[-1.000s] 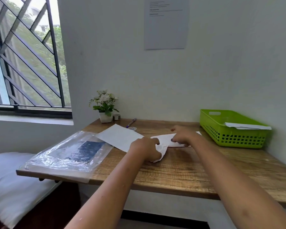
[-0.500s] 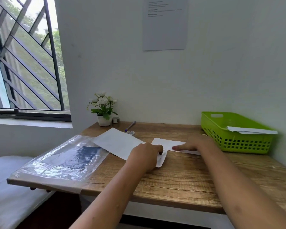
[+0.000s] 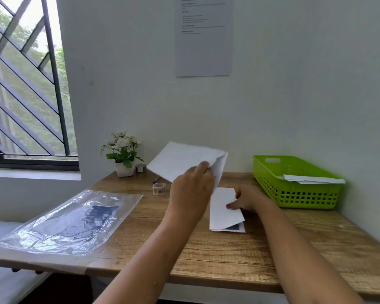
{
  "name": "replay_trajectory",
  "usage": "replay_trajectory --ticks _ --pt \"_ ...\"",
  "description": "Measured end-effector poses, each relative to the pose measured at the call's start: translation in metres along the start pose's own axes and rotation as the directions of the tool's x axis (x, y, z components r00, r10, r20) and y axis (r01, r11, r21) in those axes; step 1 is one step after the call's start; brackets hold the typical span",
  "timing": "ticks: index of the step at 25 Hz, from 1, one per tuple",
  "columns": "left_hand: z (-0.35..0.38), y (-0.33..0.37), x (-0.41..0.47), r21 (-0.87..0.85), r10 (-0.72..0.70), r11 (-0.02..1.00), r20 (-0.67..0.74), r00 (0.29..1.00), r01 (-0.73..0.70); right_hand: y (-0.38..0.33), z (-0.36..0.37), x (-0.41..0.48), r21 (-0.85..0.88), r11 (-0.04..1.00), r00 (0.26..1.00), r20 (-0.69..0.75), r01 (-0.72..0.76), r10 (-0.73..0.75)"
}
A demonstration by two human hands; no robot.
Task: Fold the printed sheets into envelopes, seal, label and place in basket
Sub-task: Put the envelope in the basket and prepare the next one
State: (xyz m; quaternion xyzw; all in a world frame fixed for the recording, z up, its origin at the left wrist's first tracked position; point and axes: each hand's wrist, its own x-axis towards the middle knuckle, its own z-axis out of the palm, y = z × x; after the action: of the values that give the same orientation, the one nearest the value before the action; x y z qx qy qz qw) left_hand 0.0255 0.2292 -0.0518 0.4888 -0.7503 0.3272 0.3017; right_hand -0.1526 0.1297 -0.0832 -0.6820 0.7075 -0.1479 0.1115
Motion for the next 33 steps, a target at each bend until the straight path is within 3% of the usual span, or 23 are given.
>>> replay_trajectory --ticks 3,8,12,15,17,20,25,30,33 --pt "0.007 -0.001 0.02 0.026 0.083 0.996 -0.048 0.995 -0.082 -0.005 0.001 -0.002 0.029 0.998 0.998 -0.006 0.059 -0.059" --pt "0.073 -0.012 0.017 0.102 0.025 0.993 0.293 0.956 -0.058 0.0 0.004 -0.002 0.202 0.978 0.971 -0.24 0.058 -0.008" --pt "0.109 -0.033 0.03 -0.003 -0.011 1.0 0.458 0.889 0.014 0.005 0.001 0.003 0.425 0.9 0.905 -0.414 0.097 0.098" --pt "0.12 -0.044 0.043 -0.128 0.014 0.989 0.595 0.803 0.078 0.005 -0.006 0.006 0.559 0.818 0.885 -0.44 0.137 0.152" --pt "0.132 -0.046 0.041 -0.223 -0.004 0.959 0.599 0.801 0.172 0.005 -0.007 0.007 0.571 0.807 0.901 -0.417 0.154 0.123" --pt "0.146 -0.05 0.038 -0.3 -0.016 0.924 0.588 0.808 0.236 -0.001 -0.012 0.003 0.468 0.871 0.934 -0.355 0.15 0.03" --pt "0.15 -0.054 0.037 -0.342 -0.066 0.898 0.519 0.852 0.278 -0.024 -0.015 -0.013 0.38 0.923 0.996 -0.086 0.053 -0.022" --pt "0.146 -0.056 0.032 -0.25 -0.096 0.933 0.523 0.847 0.26 -0.027 -0.023 -0.025 0.417 0.909 0.999 0.038 0.007 -0.025" --pt "0.141 -0.052 0.029 -0.175 -0.112 0.958 0.499 0.859 0.227 -0.03 -0.023 -0.029 0.526 0.85 0.98 0.177 -0.02 -0.087"
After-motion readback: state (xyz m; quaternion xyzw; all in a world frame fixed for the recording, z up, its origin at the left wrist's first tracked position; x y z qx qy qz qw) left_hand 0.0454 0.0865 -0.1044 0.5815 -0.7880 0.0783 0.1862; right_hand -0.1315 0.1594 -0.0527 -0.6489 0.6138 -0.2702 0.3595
